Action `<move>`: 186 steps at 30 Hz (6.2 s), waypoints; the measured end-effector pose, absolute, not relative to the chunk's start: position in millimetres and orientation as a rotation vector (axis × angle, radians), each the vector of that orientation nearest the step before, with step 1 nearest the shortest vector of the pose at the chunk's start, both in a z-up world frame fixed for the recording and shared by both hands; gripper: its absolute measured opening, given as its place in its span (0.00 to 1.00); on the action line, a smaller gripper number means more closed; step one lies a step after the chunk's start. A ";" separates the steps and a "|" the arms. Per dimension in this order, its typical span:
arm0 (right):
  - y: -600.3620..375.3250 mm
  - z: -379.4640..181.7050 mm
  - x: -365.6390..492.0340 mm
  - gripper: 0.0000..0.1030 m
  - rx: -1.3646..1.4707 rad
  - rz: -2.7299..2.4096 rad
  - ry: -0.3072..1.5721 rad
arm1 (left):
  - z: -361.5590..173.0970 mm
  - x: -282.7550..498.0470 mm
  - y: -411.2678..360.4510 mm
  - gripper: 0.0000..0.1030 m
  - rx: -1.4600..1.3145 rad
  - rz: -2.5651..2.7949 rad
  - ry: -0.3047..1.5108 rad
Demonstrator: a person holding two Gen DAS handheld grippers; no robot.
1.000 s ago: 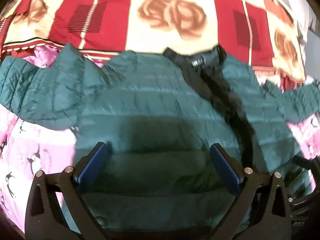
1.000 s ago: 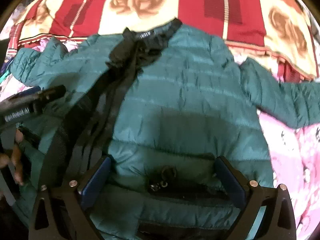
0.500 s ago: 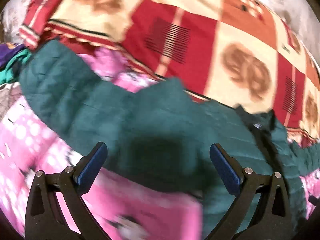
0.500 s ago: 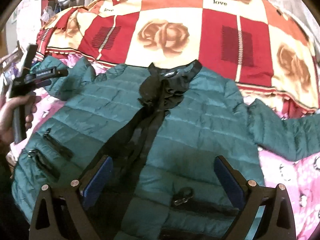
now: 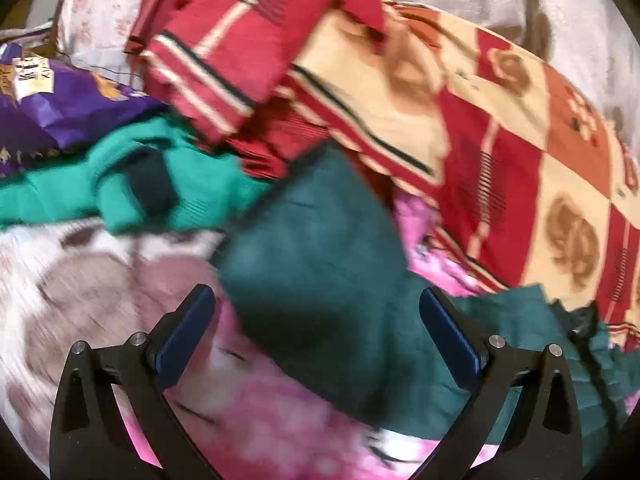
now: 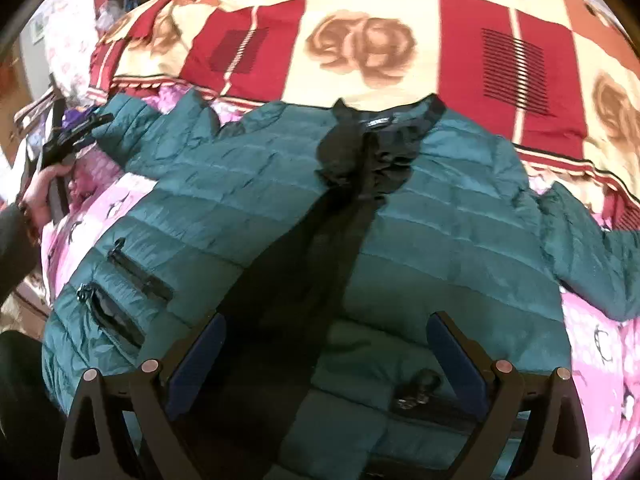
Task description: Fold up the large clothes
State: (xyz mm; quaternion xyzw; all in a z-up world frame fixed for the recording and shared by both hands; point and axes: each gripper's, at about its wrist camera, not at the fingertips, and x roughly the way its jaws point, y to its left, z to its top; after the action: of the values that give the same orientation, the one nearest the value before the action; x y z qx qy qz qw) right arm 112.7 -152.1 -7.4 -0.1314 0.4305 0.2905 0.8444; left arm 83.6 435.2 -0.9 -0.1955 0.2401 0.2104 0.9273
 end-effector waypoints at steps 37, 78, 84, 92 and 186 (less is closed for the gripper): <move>-237.0 19.1 103.3 0.97 -0.219 0.432 0.836 | 99.4 83.3 280.8 0.19 -0.383 0.325 0.572; -364.0 14.1 118.0 0.97 -0.238 0.048 0.859 | -21.2 277.7 -149.8 0.45 -0.450 -0.398 0.947; -363.6 21.2 119.7 0.97 -0.208 0.035 0.845 | 0.8 250.5 -146.5 0.65 -0.458 -0.466 0.923; -326.0 37.4 119.9 0.97 -0.204 0.084 0.771 | 26.4 210.8 -13.1 0.65 -0.446 -0.201 0.774; -495.1 85.0 292.8 0.23 0.016 -0.153 0.651 | 3.6 156.5 92.9 0.78 -0.229 0.272 0.832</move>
State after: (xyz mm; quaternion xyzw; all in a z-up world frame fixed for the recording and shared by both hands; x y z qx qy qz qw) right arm 292.8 -495.1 85.0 0.0081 0.3195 -0.0753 0.9446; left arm 156.5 92.9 3.6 -0.1107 0.4018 0.1312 0.8995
